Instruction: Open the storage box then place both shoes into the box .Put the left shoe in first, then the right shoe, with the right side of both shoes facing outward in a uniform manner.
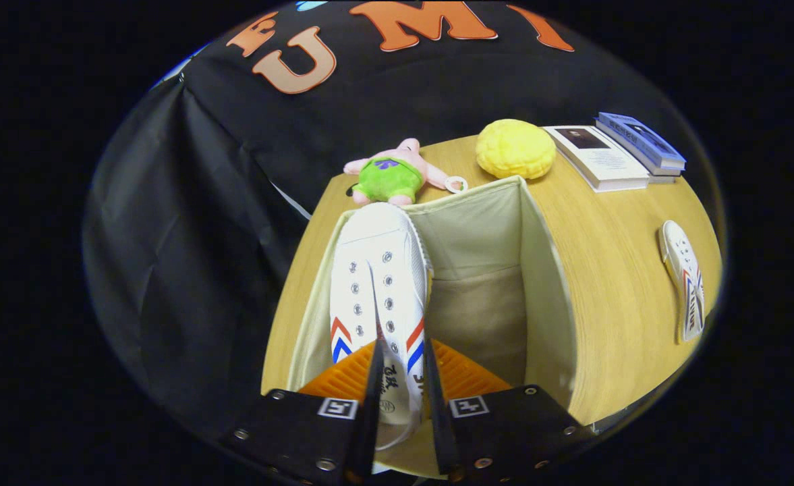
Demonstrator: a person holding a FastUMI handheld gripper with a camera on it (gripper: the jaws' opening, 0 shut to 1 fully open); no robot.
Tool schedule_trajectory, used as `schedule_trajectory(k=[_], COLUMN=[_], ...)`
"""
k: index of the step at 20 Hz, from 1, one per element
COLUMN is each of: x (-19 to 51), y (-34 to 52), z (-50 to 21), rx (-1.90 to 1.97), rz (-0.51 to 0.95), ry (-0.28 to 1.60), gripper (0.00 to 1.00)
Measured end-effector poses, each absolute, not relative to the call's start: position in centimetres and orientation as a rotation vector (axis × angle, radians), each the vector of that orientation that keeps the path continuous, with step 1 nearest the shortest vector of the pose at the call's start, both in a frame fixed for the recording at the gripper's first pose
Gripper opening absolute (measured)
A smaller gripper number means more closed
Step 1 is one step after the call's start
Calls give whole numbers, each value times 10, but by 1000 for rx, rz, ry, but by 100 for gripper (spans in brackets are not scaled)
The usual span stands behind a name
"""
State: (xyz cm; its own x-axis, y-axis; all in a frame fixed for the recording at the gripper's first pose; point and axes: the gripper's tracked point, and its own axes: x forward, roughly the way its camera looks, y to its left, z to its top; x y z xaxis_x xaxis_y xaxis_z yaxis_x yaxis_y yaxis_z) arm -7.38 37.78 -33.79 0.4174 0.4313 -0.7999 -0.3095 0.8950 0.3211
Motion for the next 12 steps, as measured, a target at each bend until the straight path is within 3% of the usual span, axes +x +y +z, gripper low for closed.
schedule_trajectory(k=[2, 3, 12], x=[-75, -75, -46], y=[383, 384, 350], z=[-334, -329, -282], rx=[168, 167, 130], rz=[484, 490, 497], ry=[1039, 1032, 871], gripper=[91, 98, 99])
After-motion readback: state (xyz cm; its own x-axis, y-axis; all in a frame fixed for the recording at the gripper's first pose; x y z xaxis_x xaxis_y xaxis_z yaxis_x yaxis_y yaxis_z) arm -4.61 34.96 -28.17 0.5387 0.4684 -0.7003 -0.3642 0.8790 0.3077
